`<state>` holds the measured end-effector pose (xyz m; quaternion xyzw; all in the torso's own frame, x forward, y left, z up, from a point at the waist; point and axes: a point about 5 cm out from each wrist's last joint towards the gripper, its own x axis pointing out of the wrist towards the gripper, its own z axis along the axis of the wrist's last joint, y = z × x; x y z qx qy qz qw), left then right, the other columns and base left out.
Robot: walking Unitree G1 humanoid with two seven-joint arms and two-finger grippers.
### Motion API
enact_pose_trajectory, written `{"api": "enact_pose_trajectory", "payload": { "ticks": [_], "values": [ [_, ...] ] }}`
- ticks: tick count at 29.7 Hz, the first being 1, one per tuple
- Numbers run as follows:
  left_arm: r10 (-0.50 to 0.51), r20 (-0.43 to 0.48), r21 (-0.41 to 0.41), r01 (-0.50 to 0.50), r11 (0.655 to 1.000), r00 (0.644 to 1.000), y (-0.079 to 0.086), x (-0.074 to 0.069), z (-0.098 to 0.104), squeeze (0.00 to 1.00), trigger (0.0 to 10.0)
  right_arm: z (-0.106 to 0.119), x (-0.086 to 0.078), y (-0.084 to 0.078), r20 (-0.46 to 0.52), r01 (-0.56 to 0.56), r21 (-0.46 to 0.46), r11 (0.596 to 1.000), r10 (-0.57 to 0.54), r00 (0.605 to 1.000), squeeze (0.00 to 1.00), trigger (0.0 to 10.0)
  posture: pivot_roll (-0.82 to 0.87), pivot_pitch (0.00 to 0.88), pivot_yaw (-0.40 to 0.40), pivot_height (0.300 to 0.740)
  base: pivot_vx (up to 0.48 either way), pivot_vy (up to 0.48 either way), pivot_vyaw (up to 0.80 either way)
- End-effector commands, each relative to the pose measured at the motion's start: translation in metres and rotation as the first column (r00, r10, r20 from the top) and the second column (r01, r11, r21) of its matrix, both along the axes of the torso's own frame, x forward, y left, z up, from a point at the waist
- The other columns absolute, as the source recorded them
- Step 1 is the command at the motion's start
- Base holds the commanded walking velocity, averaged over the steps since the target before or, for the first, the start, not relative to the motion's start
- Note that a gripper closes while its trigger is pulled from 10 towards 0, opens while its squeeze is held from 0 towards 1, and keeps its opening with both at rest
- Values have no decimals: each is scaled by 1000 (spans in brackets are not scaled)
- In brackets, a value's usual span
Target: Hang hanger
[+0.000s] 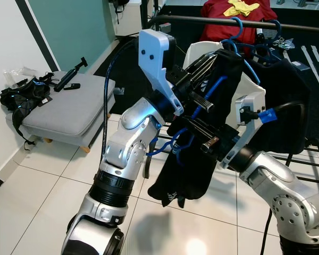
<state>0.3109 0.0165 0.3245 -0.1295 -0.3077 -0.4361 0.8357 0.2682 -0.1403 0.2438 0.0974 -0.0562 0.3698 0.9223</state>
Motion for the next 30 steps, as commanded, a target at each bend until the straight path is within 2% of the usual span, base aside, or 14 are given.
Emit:
{"api": "enact_pose_trajectory", "payload": {
  "ticks": [1,4,6,7,9,12,13,15,16,21,22,26,27,30],
  "values": [
    [2,3,0,-2,1000,1000,1,-1,-3,0,7490,4,-6,2,24,-46,29,999,45,999,0,0,-132,174,104,740,0,0,0],
    [13,1,8,-13,1000,1000,3,1,-4,0,7490,4,-8,2,22,-61,34,998,60,998,0,0,-132,174,104,740,0,0,0],
    [121,13,38,-122,992,993,21,18,-4,0,7137,-15,-33,-1,-67,-197,-56,979,193,979,0,0,-141,174,103,740,0,0,0],
    [121,13,38,-122,992,993,21,18,-4,0,7137,-15,-33,-1,-67,-197,-56,979,193,979,0,0,-141,174,103,740,0,0,0],
    [207,28,46,-209,977,978,40,31,2,0,7059,-35,-53,-8,-189,-281,-130,951,254,949,0,0,-144,175,103,740,0,0,0],
    [207,28,46,-209,977,978,40,31,2,0,7059,-35,-53,-8,-189,-281,-130,951,254,949,0,0,-144,175,103,740,0,0,0],
    [240,38,43,-242,969,970,49,36,7,0,7059,-44,-59,-14,-245,-278,-165,946,233,941,0,0,-149,176,104,740,0,0,0],
    [240,38,43,-242,969,970,49,36,7,0,7059,-44,-59,-14,-245,-278,-165,946,233,941,0,0,-149,176,104,740,0,0,0],
    [272,58,36,-274,961,961,58,41,15,0,7216,-57,-63,-25,-315,-239,-208,949,166,934,0,0,-155,177,111,740,0,0,0],
    [287,73,26,-289,957,955,63,42,22,0,7333,-67,-66,-34,-370,-208,-253,945,104,923,0,0,-157,178,118,740,0,0,0],
    [273,91,18,-276,961,958,61,40,27,0,7333,-78,-69,-37,-417,-202,-299,933,63,907,0,0,-155,181,121,740,0,0,0],
    [248,106,12,-251,968,963,56,36,31,0,7490,-86,-70,-40,-458,-198,-336,921,24,888,0,0,-155,181,121,740,0,0,0],
    [158,131,-1,-160,987,979,44,24,34,0,7804,-98,-61,-52,-490,-101,-392,914,-114,864,0,0,-148,184,117,740,0,0,0],
    [127,140,-5,-127,992,982,41,21,34,0,7804,-100,-56,-59,-487,-50,-409,911,-172,856,0,0,-148,184,117,740,0,0,0]
  ]
}}
